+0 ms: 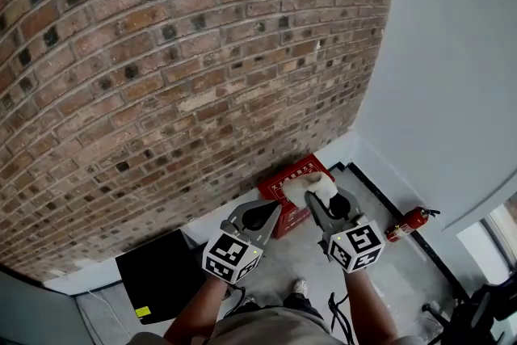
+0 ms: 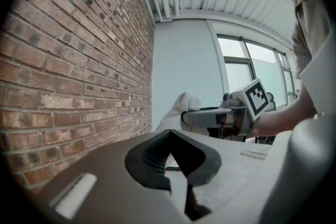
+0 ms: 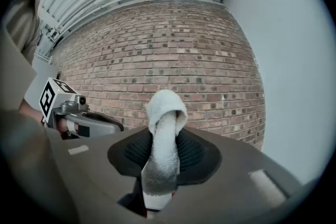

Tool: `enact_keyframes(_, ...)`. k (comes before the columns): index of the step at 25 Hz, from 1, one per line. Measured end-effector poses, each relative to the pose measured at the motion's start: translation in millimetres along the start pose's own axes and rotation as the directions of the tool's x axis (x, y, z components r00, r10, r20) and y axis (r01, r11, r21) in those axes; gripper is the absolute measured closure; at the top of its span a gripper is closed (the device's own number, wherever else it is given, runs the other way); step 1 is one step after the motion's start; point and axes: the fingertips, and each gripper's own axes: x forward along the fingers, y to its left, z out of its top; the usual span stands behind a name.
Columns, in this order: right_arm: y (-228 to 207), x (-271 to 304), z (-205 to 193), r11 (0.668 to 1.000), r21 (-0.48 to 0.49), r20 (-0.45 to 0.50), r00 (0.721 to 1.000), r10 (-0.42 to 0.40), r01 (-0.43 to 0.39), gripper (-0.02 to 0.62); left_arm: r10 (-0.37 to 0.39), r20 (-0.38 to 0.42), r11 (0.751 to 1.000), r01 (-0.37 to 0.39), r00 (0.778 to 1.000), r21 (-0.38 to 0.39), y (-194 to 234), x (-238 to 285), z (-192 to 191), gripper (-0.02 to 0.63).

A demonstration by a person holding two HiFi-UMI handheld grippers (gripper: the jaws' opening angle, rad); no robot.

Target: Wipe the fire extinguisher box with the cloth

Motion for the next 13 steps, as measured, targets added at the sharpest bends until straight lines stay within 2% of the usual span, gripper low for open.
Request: enact_keyframes(13,-6.0,7.4,1.9,1.000,-0.001,0.008,1.000,-0.012,0.012,0.454,-0.001,-0.012,1.000,0.001,1.000,0.011,8.8,7.2,0.7,0.606)
